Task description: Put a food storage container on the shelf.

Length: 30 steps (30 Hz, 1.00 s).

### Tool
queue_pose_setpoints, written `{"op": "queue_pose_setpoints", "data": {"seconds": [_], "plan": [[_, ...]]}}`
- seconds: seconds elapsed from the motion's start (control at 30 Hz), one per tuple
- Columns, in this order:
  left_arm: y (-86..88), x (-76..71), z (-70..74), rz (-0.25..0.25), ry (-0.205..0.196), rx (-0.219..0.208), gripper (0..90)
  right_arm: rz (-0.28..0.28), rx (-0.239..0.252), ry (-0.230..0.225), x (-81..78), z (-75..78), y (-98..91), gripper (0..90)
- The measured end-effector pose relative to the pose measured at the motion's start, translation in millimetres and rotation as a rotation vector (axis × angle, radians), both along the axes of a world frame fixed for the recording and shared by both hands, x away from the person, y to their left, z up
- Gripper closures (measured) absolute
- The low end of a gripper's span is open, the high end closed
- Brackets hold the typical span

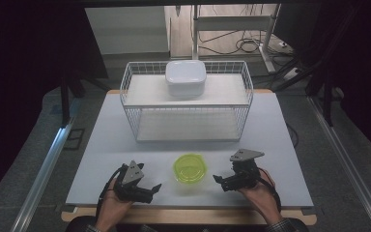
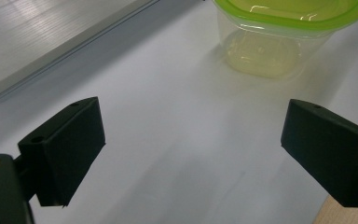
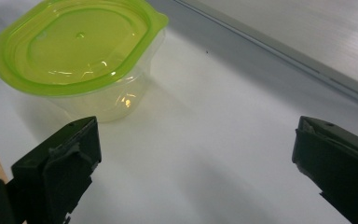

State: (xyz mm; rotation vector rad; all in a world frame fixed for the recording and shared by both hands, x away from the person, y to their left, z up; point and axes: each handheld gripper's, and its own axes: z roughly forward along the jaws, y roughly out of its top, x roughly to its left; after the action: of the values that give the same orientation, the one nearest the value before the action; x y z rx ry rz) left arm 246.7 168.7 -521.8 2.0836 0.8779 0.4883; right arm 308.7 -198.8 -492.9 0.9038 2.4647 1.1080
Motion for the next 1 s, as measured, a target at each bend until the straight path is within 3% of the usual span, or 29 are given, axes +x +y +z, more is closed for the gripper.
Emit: {"op": "queue_pose_setpoints", "data": {"seconds": [0.13,0.3,0.73,0.83,1.0], "plan": [[0.0,-0.1,0.3,-0.002,-0.004,0.001,5.8,0.008,0.028,0.021,0.9,-0.3,0.8,0.7],[-0.8,-0.2,-0.1,-0.003,-0.001,0.004,5.9,0.015,0.025,0.022,0.7,1.4,3.5,0.4],[-0.8,0.3,-0.2,-0.006,-0.003,0.010,5.9,-0.015,0.081,0.054,3.2,8.1,10.3,0.5],[-1.1,0.4,-0.4,-0.005,-0.003,0.009,5.9,0.005,0.078,0.045,3.2,12.4,14.6,2.4],[-1.3,0.3,-0.3,-0.006,-0.004,0.014,5.9,0.022,0.082,0.071,5.5,16.2,21.6,14.3]]}}
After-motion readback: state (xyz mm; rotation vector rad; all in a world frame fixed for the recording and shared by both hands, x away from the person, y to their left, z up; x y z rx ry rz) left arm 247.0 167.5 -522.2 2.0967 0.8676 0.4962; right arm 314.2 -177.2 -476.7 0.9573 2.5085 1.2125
